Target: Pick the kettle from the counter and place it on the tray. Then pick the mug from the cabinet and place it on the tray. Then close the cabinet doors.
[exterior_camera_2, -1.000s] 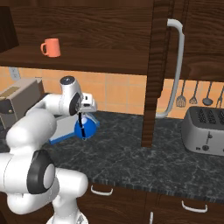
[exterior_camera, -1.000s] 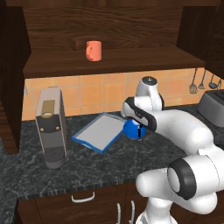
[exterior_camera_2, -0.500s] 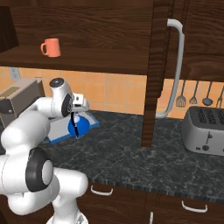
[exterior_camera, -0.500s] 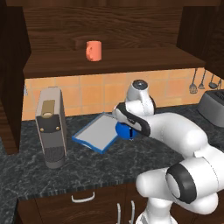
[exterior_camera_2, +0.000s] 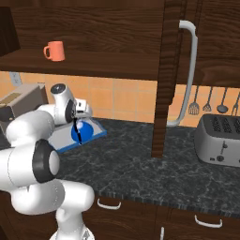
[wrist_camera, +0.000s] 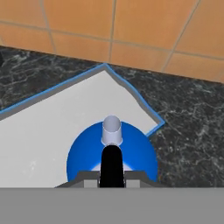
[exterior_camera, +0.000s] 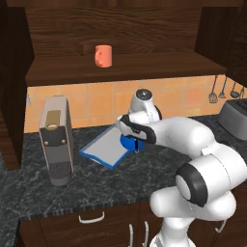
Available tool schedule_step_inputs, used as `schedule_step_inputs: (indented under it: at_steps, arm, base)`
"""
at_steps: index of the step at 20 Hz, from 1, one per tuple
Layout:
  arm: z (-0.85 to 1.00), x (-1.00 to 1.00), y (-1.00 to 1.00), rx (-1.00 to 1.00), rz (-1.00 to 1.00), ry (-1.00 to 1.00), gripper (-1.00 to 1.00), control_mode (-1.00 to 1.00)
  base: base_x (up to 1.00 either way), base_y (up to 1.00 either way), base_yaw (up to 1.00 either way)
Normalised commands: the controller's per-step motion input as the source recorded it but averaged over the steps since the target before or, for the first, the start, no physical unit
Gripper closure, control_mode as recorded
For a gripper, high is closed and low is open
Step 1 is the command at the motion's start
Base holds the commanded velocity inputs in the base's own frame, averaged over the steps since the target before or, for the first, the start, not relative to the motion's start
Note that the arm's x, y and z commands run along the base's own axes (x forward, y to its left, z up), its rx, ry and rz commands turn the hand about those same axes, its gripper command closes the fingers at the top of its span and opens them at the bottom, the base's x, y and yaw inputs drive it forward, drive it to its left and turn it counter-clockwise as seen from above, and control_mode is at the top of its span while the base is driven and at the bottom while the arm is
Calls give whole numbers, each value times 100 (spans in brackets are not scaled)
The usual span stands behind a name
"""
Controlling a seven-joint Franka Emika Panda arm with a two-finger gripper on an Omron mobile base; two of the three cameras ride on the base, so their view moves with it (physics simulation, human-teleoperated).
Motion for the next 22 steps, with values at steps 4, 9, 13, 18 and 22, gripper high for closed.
schedule_step_inputs:
  at_steps: [4,9,13,18,22]
  arm:
    - [0,41,13,0,-1,0,100,-100]
    - [-4,40,7,0,0,0,100,-100]
    - [-22,30,1,0,0,-2,100,-100]
    - [-28,22,0,0,-1,-6,100,-100]
    - [-23,20,0,0,-1,-5,100,-100]
  base:
    - [0,0,0]
    - [0,0,0]
    - [0,0,0]
    - [0,0,0]
    - [0,0,0]
